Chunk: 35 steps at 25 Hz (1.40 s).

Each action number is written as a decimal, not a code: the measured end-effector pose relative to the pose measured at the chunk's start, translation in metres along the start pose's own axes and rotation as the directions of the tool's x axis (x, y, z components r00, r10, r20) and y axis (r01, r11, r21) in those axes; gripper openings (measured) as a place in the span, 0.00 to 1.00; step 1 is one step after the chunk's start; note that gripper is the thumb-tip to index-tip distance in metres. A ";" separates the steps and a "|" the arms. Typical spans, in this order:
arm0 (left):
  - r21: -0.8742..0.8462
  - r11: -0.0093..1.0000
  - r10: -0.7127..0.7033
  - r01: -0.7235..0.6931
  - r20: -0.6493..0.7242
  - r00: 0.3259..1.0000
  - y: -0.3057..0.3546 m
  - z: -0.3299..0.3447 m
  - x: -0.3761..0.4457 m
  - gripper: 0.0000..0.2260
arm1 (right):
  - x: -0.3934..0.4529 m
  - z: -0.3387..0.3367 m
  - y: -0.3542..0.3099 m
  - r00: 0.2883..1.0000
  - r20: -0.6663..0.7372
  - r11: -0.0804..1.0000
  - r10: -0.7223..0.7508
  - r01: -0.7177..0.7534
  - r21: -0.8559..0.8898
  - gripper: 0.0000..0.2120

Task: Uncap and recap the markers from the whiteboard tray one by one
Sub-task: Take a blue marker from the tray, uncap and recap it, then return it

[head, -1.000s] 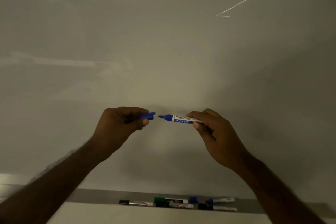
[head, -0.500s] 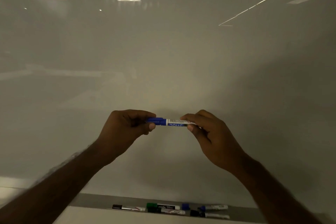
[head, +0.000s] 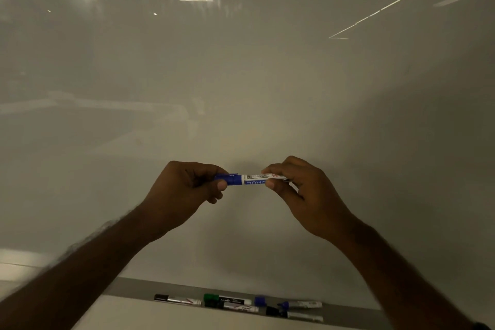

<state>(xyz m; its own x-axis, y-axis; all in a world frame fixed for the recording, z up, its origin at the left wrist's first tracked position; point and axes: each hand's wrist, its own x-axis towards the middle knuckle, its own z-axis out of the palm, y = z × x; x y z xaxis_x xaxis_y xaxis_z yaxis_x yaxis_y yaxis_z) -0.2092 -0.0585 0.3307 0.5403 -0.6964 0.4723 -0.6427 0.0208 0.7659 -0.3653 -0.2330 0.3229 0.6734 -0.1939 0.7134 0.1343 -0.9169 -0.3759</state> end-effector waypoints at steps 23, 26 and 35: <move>0.252 0.939 0.236 -0.235 0.028 0.971 -0.115 -0.056 0.044 0.09 | 0.040 0.119 0.012 0.988 0.047 0.989 0.148 -0.148 -0.019 0.08; 0.272 0.938 0.202 -0.213 0.069 0.977 -0.163 -0.061 0.050 0.10 | 0.038 0.163 0.029 0.978 0.102 0.984 0.180 -0.181 -0.003 0.09; 0.287 0.946 0.122 -0.152 0.120 0.985 -0.280 -0.037 0.019 0.11 | -0.020 0.269 0.070 0.902 0.147 0.914 0.406 -0.403 -0.051 0.10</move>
<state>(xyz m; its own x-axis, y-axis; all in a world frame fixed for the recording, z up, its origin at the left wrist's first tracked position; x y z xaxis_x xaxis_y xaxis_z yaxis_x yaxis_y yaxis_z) 0.0016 -0.0512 0.1416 0.3884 -0.7698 0.5066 -0.8459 -0.0798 0.5273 -0.1742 -0.1994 0.1230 0.7687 -0.4957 0.4041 -0.1858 -0.7777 -0.6006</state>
